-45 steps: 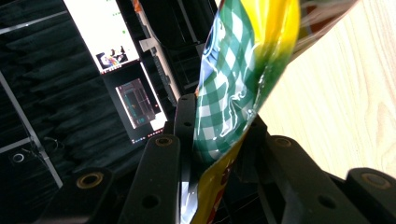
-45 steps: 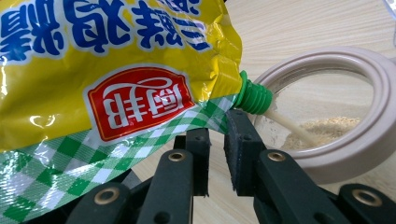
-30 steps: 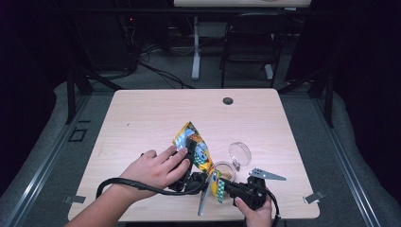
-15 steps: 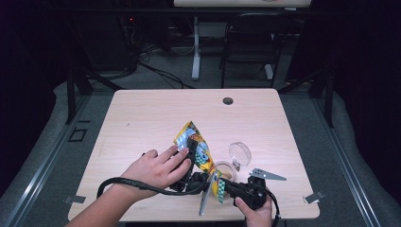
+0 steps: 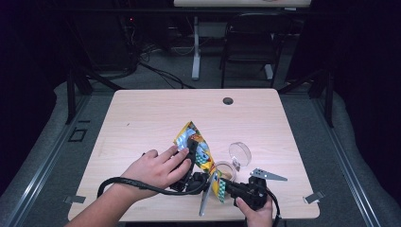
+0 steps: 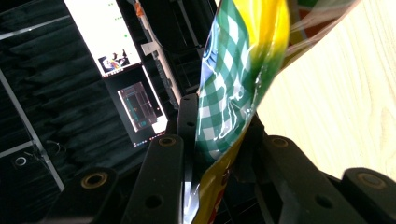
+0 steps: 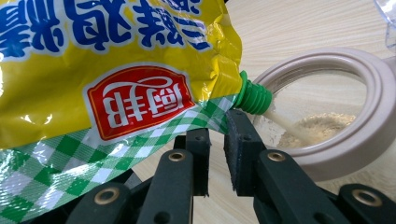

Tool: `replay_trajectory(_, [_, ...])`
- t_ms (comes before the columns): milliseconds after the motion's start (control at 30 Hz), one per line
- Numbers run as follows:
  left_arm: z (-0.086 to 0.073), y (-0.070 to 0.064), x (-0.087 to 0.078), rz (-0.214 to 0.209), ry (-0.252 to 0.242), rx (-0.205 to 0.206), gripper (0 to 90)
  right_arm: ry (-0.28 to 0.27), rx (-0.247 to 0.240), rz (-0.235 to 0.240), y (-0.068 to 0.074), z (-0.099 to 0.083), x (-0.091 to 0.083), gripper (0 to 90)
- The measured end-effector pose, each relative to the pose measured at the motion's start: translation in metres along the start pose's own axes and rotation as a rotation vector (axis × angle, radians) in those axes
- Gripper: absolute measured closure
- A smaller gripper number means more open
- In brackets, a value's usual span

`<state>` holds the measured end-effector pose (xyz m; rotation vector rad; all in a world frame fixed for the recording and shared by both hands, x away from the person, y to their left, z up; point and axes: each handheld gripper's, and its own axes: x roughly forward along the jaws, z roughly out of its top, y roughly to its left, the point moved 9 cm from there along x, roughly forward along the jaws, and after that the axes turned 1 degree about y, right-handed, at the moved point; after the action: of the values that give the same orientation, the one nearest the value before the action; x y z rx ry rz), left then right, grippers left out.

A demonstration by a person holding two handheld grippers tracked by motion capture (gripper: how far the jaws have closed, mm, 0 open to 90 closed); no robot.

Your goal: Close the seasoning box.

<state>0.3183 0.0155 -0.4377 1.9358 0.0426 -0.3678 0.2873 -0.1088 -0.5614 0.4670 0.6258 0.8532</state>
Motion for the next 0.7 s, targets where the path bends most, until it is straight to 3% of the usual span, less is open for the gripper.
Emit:
replay_trajectory(500, [0.0,-0.0017,-0.0006,-0.009,-0.003,0.011,80.1,-0.006,0.002,-0.006,-0.0008,0.0002,-0.0009,80.5])
replay_trajectory(600, [-0.0013,-0.0047,-0.0001,-0.013,-0.004,-0.011,80.3,-0.007,0.004,-0.007,-0.0008,0.0003,-0.0012,80.4])
replay_trajectory(700, [-0.0022,-0.0048,-0.0002,-0.021,-0.002,-0.004,80.3,-0.006,-0.001,-0.013,-0.001,0.0003,-0.0014,80.5])
